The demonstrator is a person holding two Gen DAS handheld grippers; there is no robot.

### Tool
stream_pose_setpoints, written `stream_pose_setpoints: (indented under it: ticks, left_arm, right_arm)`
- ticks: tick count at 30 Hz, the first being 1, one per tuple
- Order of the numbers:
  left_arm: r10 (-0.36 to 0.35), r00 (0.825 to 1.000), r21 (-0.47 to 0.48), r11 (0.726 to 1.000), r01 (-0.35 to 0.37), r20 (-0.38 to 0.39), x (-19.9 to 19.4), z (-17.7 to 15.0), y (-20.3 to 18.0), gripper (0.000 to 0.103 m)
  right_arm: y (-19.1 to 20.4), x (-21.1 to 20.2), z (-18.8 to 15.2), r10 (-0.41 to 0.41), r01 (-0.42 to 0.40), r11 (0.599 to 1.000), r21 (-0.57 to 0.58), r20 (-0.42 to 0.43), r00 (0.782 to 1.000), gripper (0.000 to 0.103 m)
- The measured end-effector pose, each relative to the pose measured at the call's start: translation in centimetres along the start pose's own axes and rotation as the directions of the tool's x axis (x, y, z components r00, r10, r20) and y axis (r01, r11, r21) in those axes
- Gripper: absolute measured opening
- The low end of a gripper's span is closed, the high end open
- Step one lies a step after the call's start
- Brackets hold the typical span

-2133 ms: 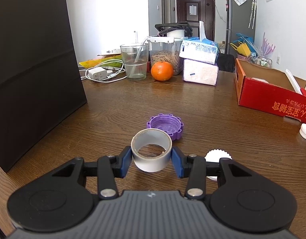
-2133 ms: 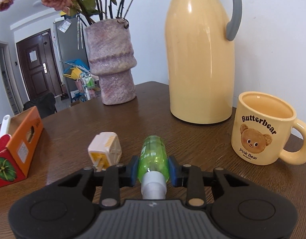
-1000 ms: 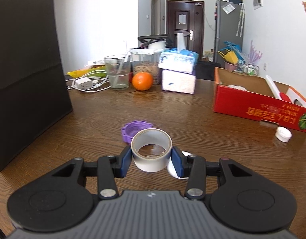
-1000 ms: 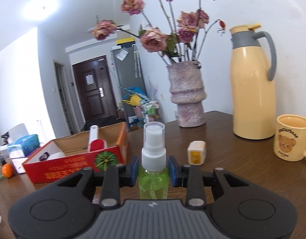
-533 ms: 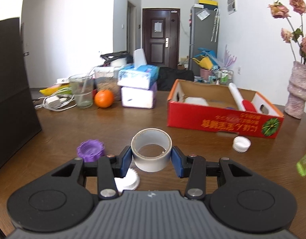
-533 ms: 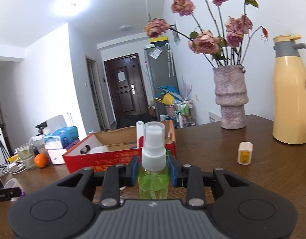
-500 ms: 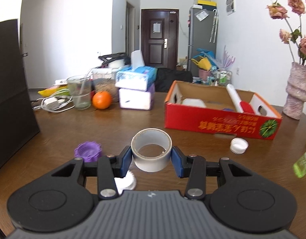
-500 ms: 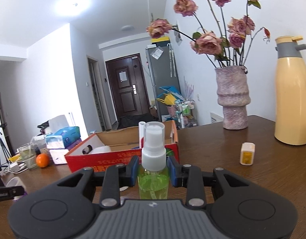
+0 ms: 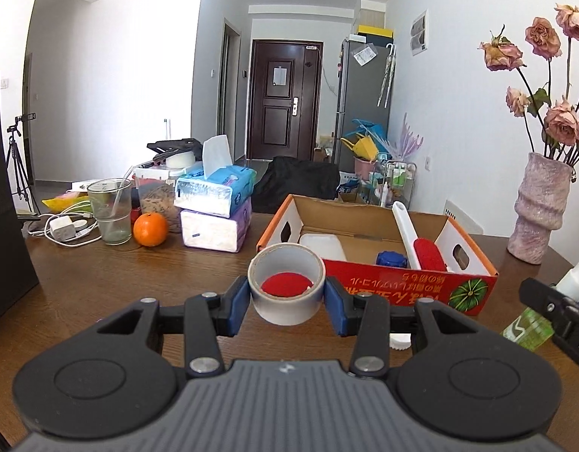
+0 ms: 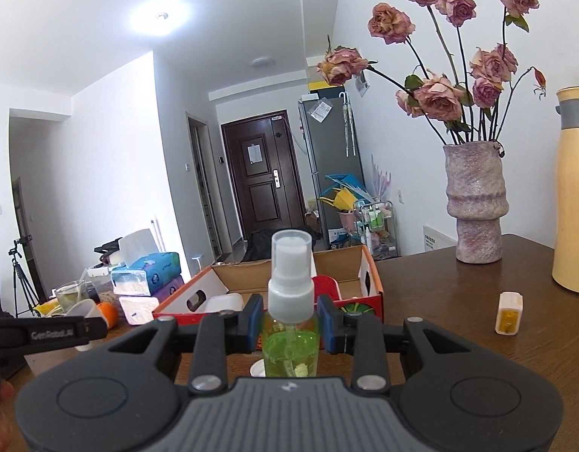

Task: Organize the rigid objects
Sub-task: 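Carry the tape roll and green spray bottle over the red box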

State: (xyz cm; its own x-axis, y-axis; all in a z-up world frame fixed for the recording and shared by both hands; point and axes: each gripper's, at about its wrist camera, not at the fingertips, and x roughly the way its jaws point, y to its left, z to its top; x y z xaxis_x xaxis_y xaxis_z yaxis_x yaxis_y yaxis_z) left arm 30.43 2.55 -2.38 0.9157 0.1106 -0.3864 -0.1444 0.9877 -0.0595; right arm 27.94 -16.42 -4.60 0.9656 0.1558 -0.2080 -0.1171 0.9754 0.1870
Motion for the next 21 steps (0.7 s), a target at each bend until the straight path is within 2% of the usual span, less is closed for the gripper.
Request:
stream_pose_setpoints:
  ticks: [21]
  left_arm:
    - [-0.005,1.0,-0.037,0.999,0.005,-0.008,5.9,2.3,-0.6,0.044]
  right_arm:
    - [0.7,5.9,1.1,0.007,-0.007,1.0,0.007,0.018,1.0,0.03]
